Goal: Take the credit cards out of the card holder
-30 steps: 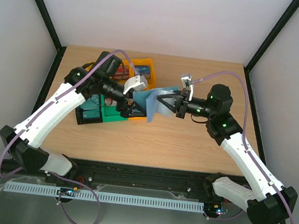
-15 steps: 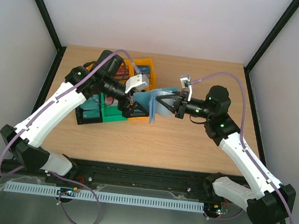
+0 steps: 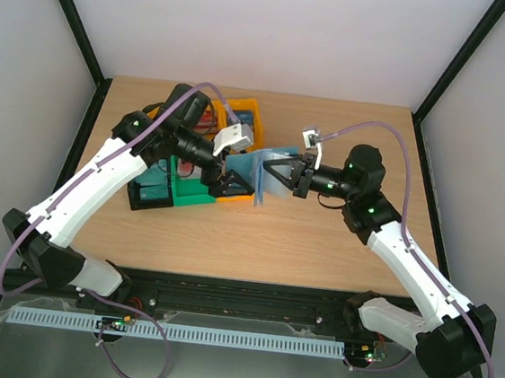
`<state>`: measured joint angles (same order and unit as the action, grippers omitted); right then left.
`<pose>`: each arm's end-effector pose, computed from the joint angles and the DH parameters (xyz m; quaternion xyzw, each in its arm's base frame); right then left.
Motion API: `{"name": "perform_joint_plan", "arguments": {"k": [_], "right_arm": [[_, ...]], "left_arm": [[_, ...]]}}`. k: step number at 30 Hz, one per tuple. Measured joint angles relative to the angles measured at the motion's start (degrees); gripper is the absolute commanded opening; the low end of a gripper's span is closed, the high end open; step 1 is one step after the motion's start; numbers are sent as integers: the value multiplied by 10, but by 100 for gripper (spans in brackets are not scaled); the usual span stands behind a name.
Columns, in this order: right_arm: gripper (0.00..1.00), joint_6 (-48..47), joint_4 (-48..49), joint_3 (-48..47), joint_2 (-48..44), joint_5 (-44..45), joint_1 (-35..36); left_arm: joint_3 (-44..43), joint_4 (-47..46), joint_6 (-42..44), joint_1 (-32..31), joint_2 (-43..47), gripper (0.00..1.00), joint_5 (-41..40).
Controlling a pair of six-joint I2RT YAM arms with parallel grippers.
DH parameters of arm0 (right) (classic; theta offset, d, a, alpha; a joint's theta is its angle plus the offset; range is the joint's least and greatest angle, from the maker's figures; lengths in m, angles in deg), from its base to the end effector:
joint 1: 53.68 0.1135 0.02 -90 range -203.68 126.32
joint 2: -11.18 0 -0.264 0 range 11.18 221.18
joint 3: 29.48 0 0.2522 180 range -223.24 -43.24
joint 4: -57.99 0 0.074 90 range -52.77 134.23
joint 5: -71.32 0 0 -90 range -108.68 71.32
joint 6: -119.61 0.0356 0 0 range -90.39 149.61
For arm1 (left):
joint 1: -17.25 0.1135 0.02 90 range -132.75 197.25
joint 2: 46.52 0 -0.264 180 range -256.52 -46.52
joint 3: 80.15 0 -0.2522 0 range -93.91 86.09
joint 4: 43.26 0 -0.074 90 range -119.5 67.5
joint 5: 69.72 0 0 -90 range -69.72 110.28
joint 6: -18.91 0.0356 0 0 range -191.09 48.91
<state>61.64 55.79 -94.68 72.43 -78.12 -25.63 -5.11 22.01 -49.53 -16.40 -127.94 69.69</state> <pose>0.1945 0.1383 0.3651 -0.3347 0.6166 0.6109 0.3669 0.2217 -0.1801 0.4106 0.5356 0.6555 -0.4184 0.3292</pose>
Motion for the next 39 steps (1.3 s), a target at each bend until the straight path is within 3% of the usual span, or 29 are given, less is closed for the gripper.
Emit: {"name": "perform_joint_plan", "arguments": {"k": [8, 15, 22, 29, 34, 39], "right_arm": [[2, 6, 7, 10, 8, 11, 8], [2, 6, 7, 12, 8, 15, 8], [2, -27, -44, 6, 5, 56, 8], [2, -73, -232, -63, 30, 252, -28], [2, -94, -337, -70, 95, 350, -71], [2, -112, -377, -63, 172, 382, -103]], "left_arm": [[0, -40, -46, -1, -17, 98, -53], [3, -68, -69, -1, -19, 76, -109], [19, -77, -68, 0, -19, 86, -135], [72, -91, -60, 45, 4, 97, -164], [120, -110, -59, 76, 30, 99, -197], [144, -120, -57, 85, 37, 99, -221]]}}
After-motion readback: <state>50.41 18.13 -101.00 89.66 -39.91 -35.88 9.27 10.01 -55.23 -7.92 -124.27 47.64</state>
